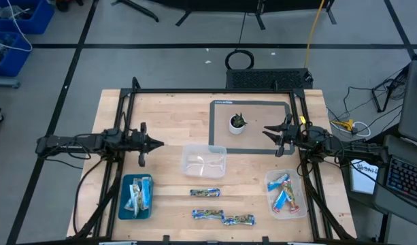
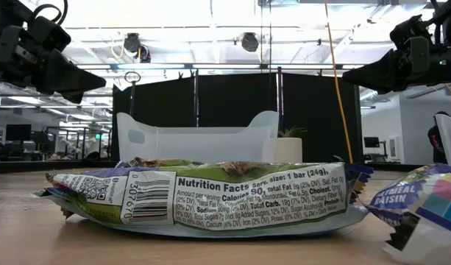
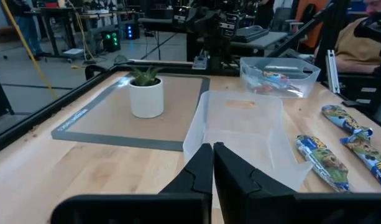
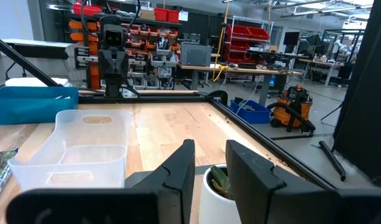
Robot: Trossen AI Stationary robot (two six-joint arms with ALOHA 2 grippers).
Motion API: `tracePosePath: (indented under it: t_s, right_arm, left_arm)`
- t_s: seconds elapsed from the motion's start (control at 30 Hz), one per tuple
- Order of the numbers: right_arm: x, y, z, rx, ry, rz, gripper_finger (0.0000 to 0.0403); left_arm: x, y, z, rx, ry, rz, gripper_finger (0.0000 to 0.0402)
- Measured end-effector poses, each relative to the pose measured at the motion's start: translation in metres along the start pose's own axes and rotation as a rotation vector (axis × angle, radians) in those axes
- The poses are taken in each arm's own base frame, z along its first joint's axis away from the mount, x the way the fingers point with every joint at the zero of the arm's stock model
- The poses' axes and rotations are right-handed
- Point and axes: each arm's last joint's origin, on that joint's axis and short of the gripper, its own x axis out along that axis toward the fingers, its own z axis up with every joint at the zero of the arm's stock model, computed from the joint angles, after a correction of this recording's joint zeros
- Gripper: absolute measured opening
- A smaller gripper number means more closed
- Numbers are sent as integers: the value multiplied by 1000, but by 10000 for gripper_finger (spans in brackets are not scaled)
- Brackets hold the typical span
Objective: Pick and place Granola Bars by type
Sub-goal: Put the blue granola bar into the left transparent bin
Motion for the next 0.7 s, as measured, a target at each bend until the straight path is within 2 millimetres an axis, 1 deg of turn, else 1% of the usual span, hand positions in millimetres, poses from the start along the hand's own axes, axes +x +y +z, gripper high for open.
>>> tracePosePath:
  t_s: [0.17,0.5,0.57,0.7]
  right_arm:
    - [0,0,0,0,0,0,82]
    - [0,0,0,0,0,0,82]
    - [0,0,0,0,0,0,82]
    - [0,0,0,0,0,0,82]
  left_arm:
    - [0,0,0,1,2,0,26]
    - [0,0,2,0,-28,1,4]
    - [0,0,3,-1,-39,1,7]
    - [0,0,3,-1,-40,1,30]
